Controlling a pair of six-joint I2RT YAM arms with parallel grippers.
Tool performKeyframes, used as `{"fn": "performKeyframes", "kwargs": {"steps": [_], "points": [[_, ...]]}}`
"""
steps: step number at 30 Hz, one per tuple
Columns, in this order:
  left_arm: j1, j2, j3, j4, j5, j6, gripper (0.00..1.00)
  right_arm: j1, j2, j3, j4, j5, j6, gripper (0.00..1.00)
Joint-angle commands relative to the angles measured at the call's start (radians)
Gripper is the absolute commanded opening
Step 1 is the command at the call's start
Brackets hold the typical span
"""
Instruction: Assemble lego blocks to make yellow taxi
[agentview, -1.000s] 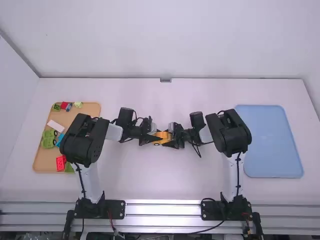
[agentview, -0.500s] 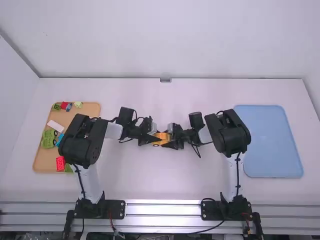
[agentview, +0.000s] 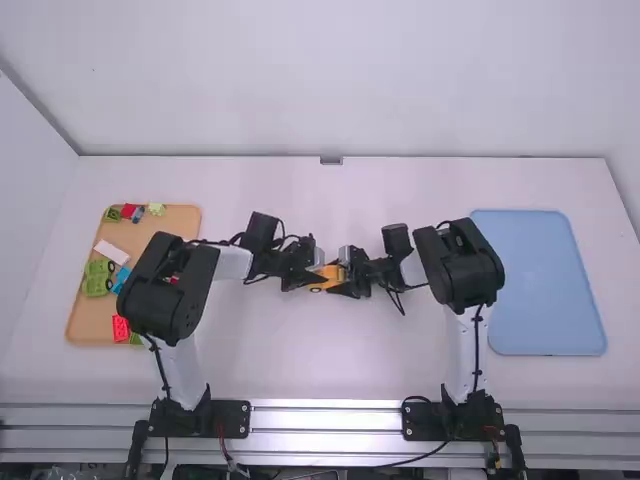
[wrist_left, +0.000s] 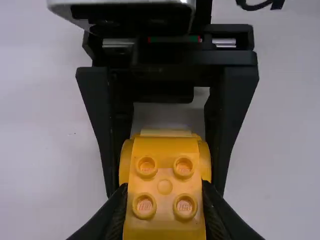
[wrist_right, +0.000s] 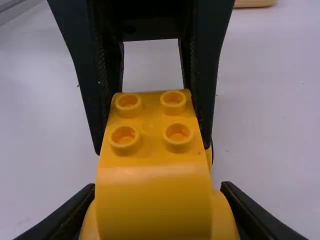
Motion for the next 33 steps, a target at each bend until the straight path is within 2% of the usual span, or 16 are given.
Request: {"fn": "performKeyframes", "kwargs": {"steps": [1,10,14,15,21,33], "points": [[-0.060,0.074,-0.072,-0.024,-0.197,-0.024,0.02,0.021,0.013,0.000,0.002,0.035,0.028,0.56],[-0.045,0.074,-0.144,0.205,-0.143,-0.104,0.02,0.021,0.013,0.000,0.002,0.034,0.029,0.55],[-0.042,0.073,-0.146,0.253,-0.136,-0.104,0.13,0.021,0.013,0.000,0.005,0.034,0.029,0.55],[-0.042,0.073,-0.141,0.256,-0.136,-0.104,0.19,0.021,0.013,0.001,0.002,0.035,0.028,0.55],[-0.040,0.071,-0.095,0.253,-0.082,-0.120,0.22,0.021,0.013,0.000,-0.003,0.078,0.029,0.55],[0.051,0.005,-0.063,0.237,-0.004,-0.122,0.46,0.021,0.013,0.000,-0.003,0.076,0.029,0.56]]}}
